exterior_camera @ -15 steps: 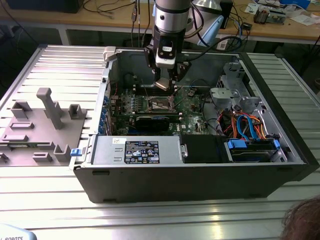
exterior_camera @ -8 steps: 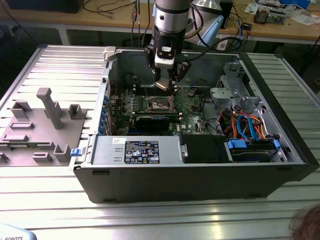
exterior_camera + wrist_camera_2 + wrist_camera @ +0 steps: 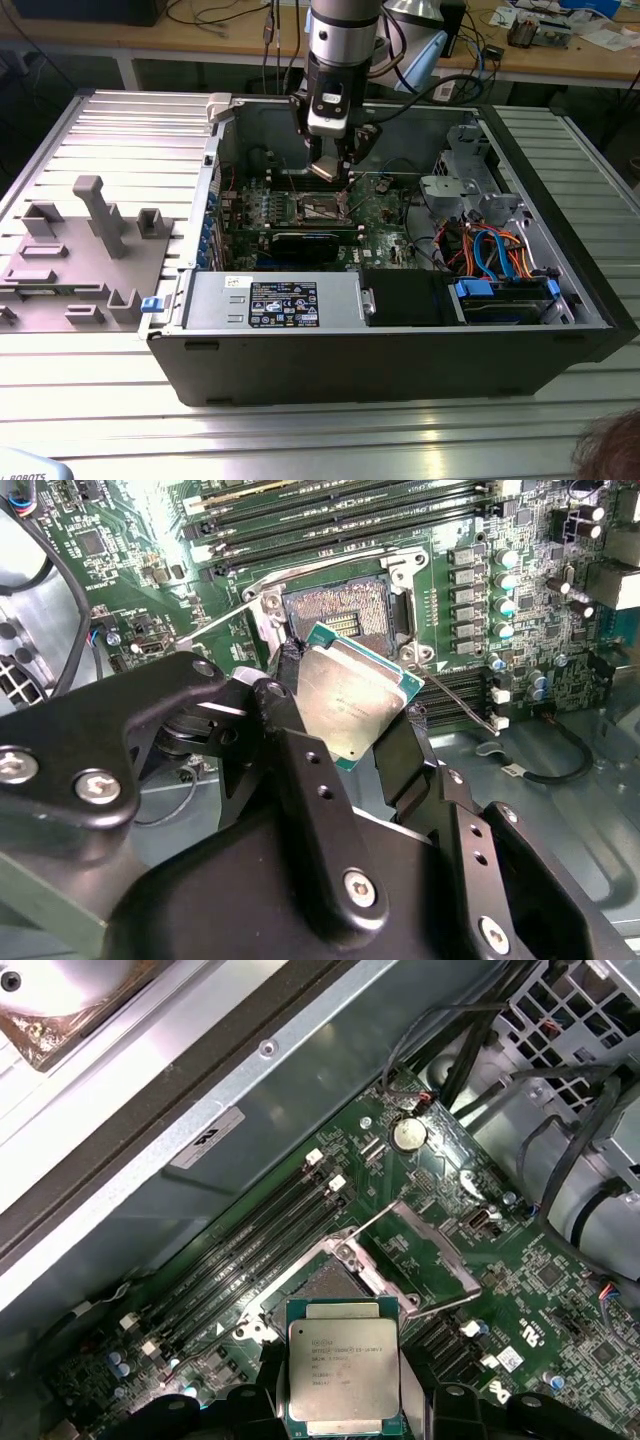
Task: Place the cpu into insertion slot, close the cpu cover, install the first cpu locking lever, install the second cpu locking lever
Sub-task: 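Place the cpu into insertion slot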
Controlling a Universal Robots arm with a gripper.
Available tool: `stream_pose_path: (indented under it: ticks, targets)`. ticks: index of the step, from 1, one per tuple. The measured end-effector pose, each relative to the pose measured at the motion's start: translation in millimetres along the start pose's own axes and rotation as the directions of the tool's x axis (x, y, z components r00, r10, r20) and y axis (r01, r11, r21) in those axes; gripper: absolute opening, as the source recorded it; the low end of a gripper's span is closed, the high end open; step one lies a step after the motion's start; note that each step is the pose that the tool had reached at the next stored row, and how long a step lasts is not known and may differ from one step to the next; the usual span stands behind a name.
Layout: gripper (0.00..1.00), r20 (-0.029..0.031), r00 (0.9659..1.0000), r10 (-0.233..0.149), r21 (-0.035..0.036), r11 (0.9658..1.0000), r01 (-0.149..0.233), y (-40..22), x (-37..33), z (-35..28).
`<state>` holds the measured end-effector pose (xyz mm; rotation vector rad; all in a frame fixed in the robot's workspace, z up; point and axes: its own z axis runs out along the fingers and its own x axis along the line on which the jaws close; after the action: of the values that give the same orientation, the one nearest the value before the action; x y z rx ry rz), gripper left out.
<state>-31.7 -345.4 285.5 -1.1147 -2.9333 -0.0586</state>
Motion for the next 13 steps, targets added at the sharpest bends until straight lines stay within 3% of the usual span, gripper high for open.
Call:
stream_pose_path:
  ticks: [13]
  targets:
    - [0.54, 0.0027, 0.9989, 0.047, 0.0004, 0.9989, -0.047, 0.0, 0.0, 1.0]
